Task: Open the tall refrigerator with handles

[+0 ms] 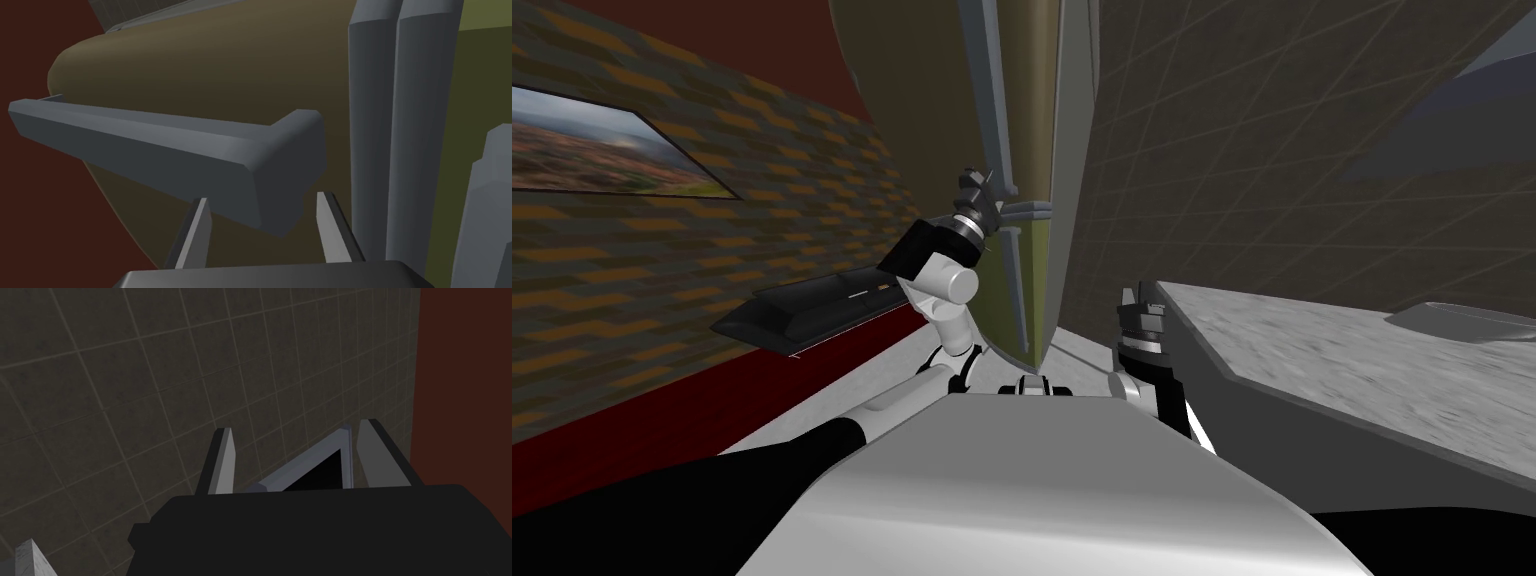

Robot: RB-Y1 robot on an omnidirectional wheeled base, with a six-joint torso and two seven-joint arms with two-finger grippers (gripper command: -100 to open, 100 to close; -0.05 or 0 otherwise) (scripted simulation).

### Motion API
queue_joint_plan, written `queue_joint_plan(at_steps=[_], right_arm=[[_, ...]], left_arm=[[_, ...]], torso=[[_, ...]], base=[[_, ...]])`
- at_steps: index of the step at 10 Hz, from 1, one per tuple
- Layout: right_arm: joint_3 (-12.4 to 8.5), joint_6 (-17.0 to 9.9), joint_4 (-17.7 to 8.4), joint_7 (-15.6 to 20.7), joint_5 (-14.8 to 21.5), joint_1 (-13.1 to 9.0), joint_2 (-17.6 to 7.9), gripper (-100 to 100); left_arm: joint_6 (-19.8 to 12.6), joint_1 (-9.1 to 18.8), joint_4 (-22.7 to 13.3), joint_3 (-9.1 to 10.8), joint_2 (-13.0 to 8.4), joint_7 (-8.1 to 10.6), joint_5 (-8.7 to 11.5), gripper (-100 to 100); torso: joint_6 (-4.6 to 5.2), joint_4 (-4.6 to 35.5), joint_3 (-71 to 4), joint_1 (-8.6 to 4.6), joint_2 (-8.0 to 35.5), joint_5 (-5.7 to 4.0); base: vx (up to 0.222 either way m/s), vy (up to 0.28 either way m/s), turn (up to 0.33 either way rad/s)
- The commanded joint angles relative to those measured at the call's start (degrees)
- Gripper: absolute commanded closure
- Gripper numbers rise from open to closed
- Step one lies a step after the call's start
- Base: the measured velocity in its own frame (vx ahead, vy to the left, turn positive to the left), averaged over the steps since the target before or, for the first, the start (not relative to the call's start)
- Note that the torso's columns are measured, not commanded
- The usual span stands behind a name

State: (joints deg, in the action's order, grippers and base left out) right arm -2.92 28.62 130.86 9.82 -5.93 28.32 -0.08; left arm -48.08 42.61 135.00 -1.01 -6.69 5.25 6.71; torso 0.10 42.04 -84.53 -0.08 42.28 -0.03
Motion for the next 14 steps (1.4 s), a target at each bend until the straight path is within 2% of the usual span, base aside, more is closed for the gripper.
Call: queue_joint_plan(at_steps=[1,2,3,5,6,8,9,10,12,13,14], right_arm=[[0.00,0.00,0.00,0.00,0.00,-0.01,0.00,0],[0.00,0.00,0.00,0.00,0.00,0.00,0.00,0],[0.00,0.00,0.00,0.00,0.00,0.01,0.00,0],[-0.02,0.00,0.00,0.00,0.00,0.00,-0.03,0],[-0.03,0.00,0.00,0.00,0.00,0.00,-0.04,0],[-0.02,0.00,0.00,0.00,0.00,0.01,-0.03,0],[-0.02,0.00,0.00,0.00,0.00,0.01,-0.03,0],[-0.03,0.00,0.00,0.00,0.00,0.00,-0.03,0],[-0.02,0.00,0.00,0.00,0.00,0.01,-0.02,0],[-0.02,0.00,0.00,0.00,0.00,0.01,-0.02,0],[-0.02,0.00,0.00,0.00,0.00,0.01,-0.02,0]], left_arm=[[3.21,-2.93,-1.01,-0.89,-0.02,-0.53,0.22,100],[2.53,-1.98,-1.14,-0.64,0.03,-0.41,0.08,100],[1.12,-1.76,0.34,-1.09,0.32,0.19,1.13,100],[-1.88,-0.82,3.51,-1.83,0.89,1.45,3.20,100],[-1.98,-0.82,3.56,-1.83,0.89,1.45,3.20,100],[-5.09,0.11,6.79,-2.56,1.45,2.72,5.27,100],[-6.40,0.58,8.09,-2.93,1.74,3.35,6.30,100],[-6.64,0.58,8.40,-2.93,1.74,3.35,6.30,100],[-9.59,1.51,11.50,-3.67,2.30,4.62,8.37,100],[-9.75,1.51,11.62,-3.67,2.30,4.62,8.37,100],[-11.30,1.98,13.23,-4.04,2.59,5.25,9.41,100]], torso=[[-0.01,0.06,-0.04,0.00,-0.03,-0.02],[-0.05,0.16,-0.07,0.01,-0.05,-0.02],[-0.09,0.30,-0.11,-0.04,-0.08,-0.03],[-0.12,0.30,0.02,0.70,0.10,0.20],[-0.14,0.29,0.03,0.73,0.12,0.24],[-0.09,0.21,-0.12,-0.16,-0.12,-0.06],[-0.09,0.22,-0.08,-0.07,-0.05,-0.03],[-0.11,0.27,0.01,0.20,0.09,0.05],[-0.09,0.24,-0.05,-0.13,-0.01,-0.04],[-0.10,0.23,-0.06,0.07,-0.03,0.02],[-0.10,0.22,-0.10,-0.05,-0.08,0.00]], base=[[-0.096,0.033,-0.017],[-0.045,0.015,-0.005],[-0.036,0.118,-0.019],[-0.055,0.312,-0.056],[-0.032,0.268,-0.010],[-0.018,0.253,-0.028],[-0.065,0.324,-0.045],[-0.052,0.239,-0.025],[-0.032,0.224,-0.032],[-0.019,0.188,-0.020],[-0.020,0.177,-0.017]])
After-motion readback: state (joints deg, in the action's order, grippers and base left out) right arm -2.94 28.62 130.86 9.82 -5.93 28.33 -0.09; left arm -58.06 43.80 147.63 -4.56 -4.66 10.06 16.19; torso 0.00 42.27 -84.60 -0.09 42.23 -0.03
